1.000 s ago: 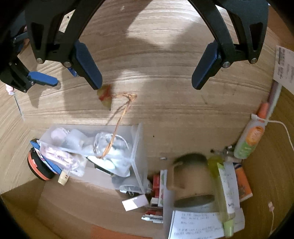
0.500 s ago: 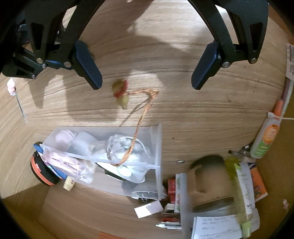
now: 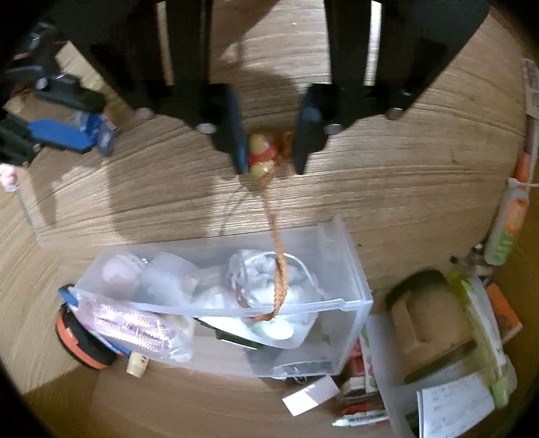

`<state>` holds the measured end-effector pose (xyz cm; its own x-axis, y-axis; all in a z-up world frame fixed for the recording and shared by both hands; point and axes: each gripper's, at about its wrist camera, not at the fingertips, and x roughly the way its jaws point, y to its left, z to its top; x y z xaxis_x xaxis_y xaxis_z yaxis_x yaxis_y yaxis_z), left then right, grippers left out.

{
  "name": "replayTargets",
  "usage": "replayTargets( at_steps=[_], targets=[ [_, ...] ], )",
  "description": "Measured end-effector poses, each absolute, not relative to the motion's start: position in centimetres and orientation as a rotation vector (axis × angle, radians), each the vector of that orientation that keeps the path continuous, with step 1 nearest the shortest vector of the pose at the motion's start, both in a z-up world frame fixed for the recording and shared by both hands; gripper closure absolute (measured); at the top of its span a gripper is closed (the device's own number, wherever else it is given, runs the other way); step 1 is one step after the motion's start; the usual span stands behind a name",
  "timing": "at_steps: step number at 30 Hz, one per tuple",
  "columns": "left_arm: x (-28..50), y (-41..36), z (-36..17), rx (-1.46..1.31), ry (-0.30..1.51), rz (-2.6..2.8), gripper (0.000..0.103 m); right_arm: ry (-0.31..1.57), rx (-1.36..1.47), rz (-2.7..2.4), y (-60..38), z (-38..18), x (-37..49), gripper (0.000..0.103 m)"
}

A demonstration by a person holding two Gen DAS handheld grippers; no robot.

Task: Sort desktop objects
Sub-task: 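Grasp the blue Max box with the right tool while the left tool grasps the gourd ornament, then carry the Max box and ornament into the clear box and open both tools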

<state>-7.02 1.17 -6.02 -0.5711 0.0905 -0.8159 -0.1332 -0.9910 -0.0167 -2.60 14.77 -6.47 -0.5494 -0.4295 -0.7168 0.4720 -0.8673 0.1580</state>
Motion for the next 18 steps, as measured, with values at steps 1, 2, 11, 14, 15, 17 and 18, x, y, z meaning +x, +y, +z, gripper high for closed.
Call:
replayTargets(
  at_steps=[1,2,11,14,15,17,18],
  targets=[
    [-6.9,1.2,-6.0,-1.385,0.075,2.685,0.083,0.068,1.083,-2.394,14.8,-6.3,-2.6,0.078],
    [-6.6,1.1,-5.9,-1.381,0.071,2.692,0.083,0.065,1.081,-2.397,14.9,-6.2,-2.6,0.078],
    [-4.4,0.0,-3.0,-1.264,0.065,2.732,0.083,0.025,1.019,-2.427,15.3,-3.9,-3.2,0.078],
    [-3.9,-0.4,-1.3,-1.193,0.034,2.742,0.083,0.017,0.993,-2.44,15.1,-3.0,-3.6,0.078],
    [-3.8,-0.4,-0.8,-1.172,0.031,2.747,0.083,0.005,0.98,-2.441,15.0,-2.6,-3.8,0.078],
    [-3.7,-0.5,0.3,-1.132,0.031,2.756,0.083,-0.012,0.968,-2.439,14.9,-2.2,-4.2,0.078],
    [-4.0,-0.4,0.8,-1.117,0.034,2.76,0.083,-0.017,0.961,-2.44,14.6,-2.1,-4.5,0.078]
  ],
)
